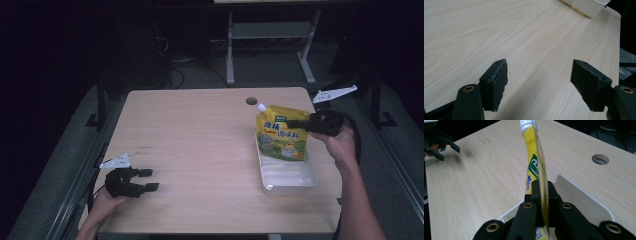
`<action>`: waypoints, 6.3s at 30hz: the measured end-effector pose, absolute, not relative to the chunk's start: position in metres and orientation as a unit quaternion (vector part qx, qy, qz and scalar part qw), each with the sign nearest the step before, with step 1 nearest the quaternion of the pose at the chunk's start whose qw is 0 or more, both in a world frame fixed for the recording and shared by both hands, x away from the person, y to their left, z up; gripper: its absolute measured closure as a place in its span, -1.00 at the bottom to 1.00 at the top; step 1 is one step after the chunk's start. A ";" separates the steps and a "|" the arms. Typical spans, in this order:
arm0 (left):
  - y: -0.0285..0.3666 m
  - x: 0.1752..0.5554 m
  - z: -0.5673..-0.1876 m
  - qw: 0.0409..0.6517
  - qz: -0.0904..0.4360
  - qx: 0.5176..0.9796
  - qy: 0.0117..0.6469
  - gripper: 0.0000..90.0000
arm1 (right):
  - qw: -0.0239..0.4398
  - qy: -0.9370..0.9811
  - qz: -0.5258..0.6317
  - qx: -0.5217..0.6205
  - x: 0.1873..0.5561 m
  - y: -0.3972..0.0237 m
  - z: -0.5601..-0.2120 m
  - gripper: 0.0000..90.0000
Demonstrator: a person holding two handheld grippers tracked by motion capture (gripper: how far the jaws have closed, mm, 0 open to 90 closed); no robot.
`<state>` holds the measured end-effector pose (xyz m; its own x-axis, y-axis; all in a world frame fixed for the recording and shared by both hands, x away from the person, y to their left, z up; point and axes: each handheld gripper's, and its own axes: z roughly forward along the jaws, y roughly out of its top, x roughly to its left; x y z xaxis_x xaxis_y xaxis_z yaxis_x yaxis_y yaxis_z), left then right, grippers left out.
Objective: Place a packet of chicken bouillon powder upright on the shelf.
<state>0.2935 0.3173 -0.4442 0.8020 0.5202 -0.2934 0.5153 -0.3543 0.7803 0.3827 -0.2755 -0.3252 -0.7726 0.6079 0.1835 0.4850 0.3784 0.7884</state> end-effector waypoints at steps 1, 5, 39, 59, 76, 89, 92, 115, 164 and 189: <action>0.317 0.293 -0.444 0.474 0.003 0.823 0.315 -0.36 | 0.067 0.826 0.450 0.332 0.383 -0.276 -0.328 0.97; 0.317 0.293 -0.444 0.476 0.003 0.821 0.315 -0.35 | 0.067 0.825 0.450 0.333 0.383 -0.275 -0.329 0.97; 0.318 0.294 -0.444 0.474 0.003 0.822 0.316 -0.35 | 0.052 0.814 0.451 0.362 0.379 -0.287 -0.345 0.93; 0.316 0.294 -0.445 0.473 0.001 0.823 0.313 -0.35 | 0.049 0.796 0.463 0.386 0.376 -0.296 -0.354 0.83; 0.317 0.293 -0.444 0.472 0.003 0.823 0.315 -0.36 | 0.054 0.781 0.468 0.409 0.371 -0.300 -0.350 0.26; 0.317 0.293 -0.443 0.473 0.004 0.823 0.315 -0.38 | 0.082 0.767 0.485 0.411 0.360 -0.305 -0.327 0.12; 0.317 0.293 -0.443 0.473 0.006 0.823 0.314 -0.38 | 0.091 0.767 0.487 0.409 0.358 -0.305 -0.319 0.09; 0.317 0.292 -0.442 0.473 0.008 0.823 0.313 -0.40 | 0.112 0.776 0.502 0.365 0.341 -0.280 -0.280 -0.10; 0.304 0.281 -0.442 0.449 0.028 0.845 0.289 -0.47 | 0.068 0.818 0.468 0.327 0.285 -0.151 -0.347 -0.48; 0.300 0.280 -0.444 0.445 0.026 0.851 0.280 -0.49 | 0.058 0.843 0.440 0.303 0.265 -0.090 -0.393 -0.50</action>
<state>0.2804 0.2996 -0.4439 0.8420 0.4991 -0.2046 0.4529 -0.4481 0.7708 0.2654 -0.0897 -0.3932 -0.8093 0.5627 0.1687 0.4600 0.4284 0.7777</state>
